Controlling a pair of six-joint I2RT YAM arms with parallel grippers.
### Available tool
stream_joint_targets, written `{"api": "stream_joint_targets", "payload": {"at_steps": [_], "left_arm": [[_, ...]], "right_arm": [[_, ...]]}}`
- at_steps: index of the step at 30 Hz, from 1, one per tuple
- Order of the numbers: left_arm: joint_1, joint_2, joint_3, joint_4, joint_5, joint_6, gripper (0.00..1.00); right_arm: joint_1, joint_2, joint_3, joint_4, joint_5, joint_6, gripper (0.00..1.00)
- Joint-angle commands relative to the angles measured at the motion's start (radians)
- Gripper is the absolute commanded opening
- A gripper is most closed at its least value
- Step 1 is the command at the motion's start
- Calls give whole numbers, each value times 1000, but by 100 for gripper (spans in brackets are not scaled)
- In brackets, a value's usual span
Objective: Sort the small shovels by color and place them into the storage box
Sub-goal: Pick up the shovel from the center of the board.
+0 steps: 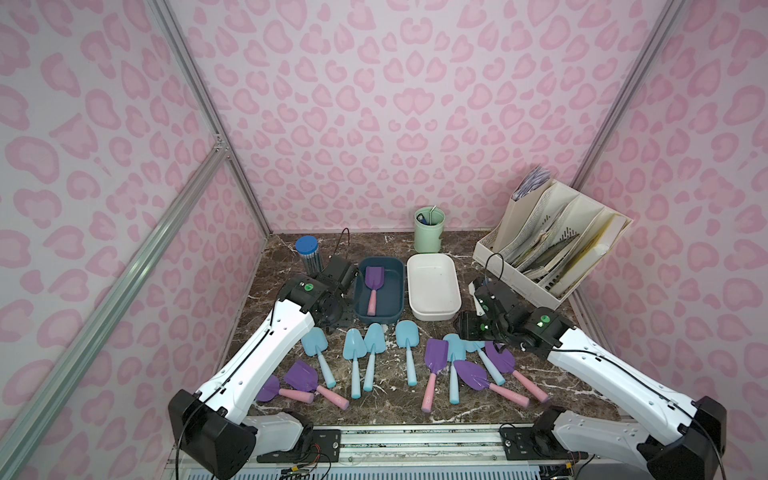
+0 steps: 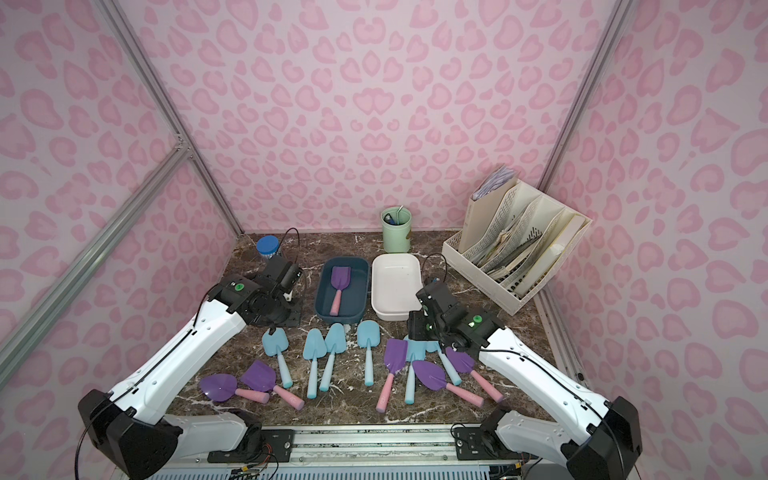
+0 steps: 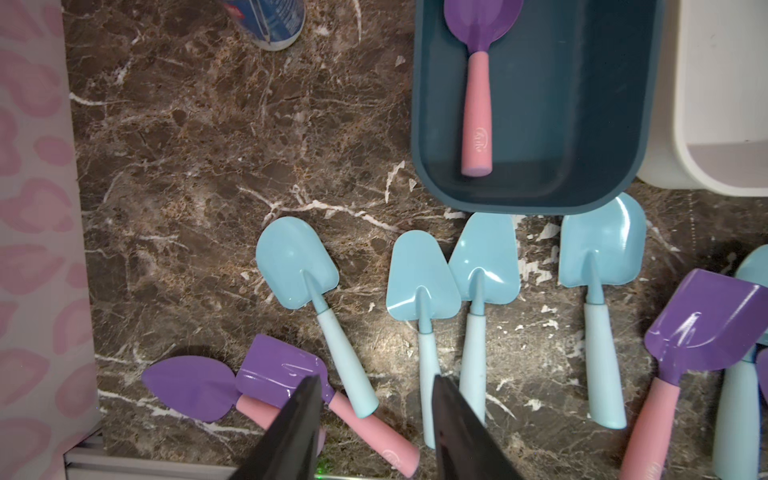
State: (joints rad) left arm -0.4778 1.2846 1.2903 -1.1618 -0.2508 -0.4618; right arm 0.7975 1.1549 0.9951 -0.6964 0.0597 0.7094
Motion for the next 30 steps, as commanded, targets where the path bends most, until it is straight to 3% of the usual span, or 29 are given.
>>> {"api": "stream_joint_targets", "payload": {"at_steps": [1,9,18,30], "left_arm": [[2,-29,-23,-32,-58,-36,49],[18,-83,-87,34,-97,-56,50],[31,-89,-123,60,-88,-43,51],[38,-109,-168,86,-73,-29,52]], "right_arm": [[89,38,0,53,-4,89,61],[272,296,68,158,-20,171,63],[298,487,133,177,-37,192,70],[316,607,126,209,-84,235,67]]}}
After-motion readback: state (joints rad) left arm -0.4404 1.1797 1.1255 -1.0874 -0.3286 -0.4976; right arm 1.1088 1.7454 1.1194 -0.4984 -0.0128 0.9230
